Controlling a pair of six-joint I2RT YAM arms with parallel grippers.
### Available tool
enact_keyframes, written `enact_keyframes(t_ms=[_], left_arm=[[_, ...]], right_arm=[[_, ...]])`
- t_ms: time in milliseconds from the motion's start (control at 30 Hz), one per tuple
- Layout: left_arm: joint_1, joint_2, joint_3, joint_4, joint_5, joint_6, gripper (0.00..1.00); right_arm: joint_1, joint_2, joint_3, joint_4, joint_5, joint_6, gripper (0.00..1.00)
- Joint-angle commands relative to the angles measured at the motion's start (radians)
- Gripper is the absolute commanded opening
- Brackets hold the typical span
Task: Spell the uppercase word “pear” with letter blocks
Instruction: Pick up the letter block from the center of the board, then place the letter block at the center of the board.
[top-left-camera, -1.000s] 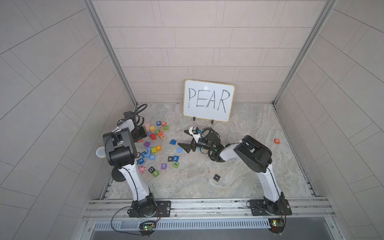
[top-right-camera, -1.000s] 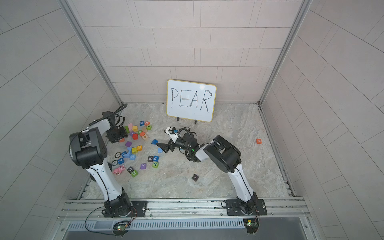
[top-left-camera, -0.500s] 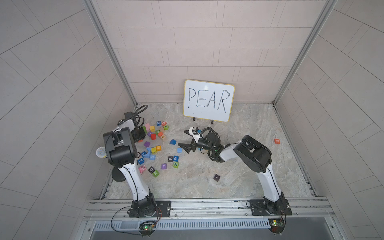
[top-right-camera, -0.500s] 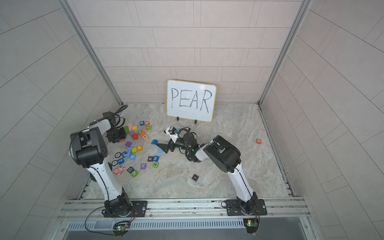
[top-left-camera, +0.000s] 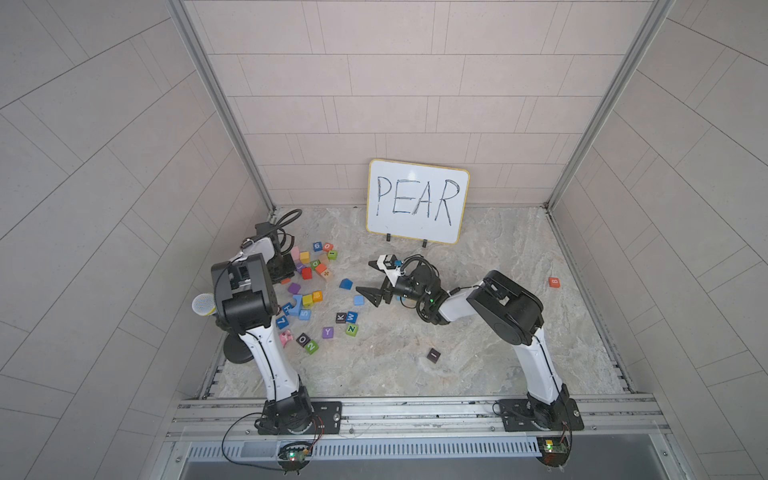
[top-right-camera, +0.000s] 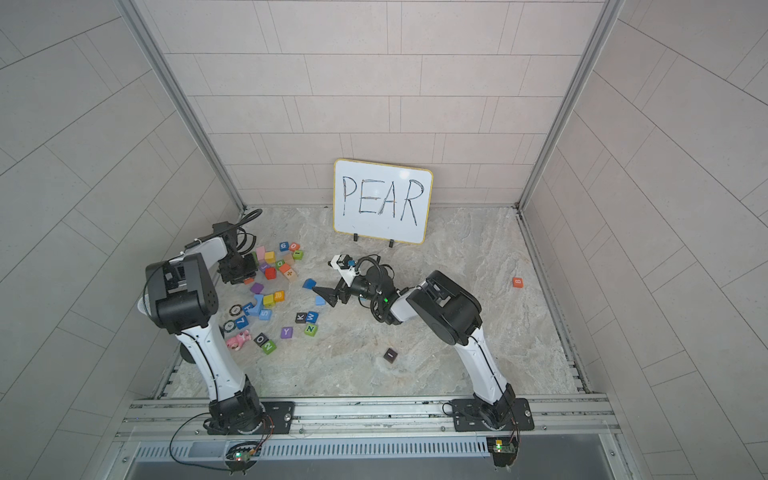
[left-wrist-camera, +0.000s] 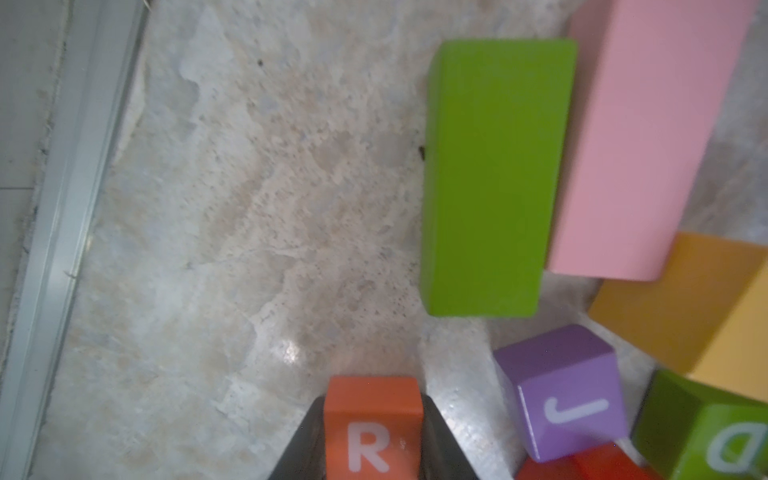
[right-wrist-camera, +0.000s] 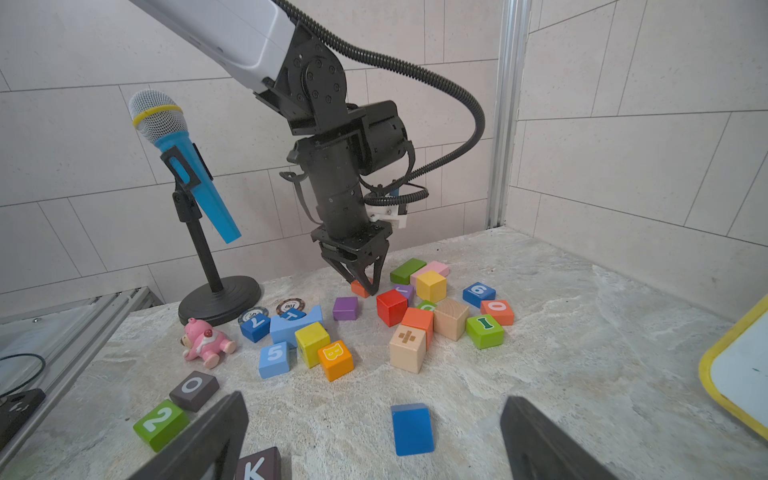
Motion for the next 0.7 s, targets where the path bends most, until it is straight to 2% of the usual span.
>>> enact_keyframes(t_ms=[0,167,400,667], left_arm=[[-0.012,-0.062,0.016,-0.059,-0.014,-0.04,0.28],[-0.033,-0.153,-0.012,-0.085,-0.007,-0.082,0.28],[-0.094,-0.276,-0.027,-0.104,0.028,-0.122,0.28],[-0.253,-0.364,-0.088,-0.094,0.039,-0.17,0.27]], right_arm=[[0.005,-0.043,-0.019,-0.042,0.017,-0.04,1.0],[0.011,-0.123,-0.06,-0.128,0.06,-0.077,1.0],[0.02,-0.265,-0.18,-0.168,0.065,-0.046,1.0],[0.019,-0.459,-0.387,-0.273,0.166,-0.055,1.0]])
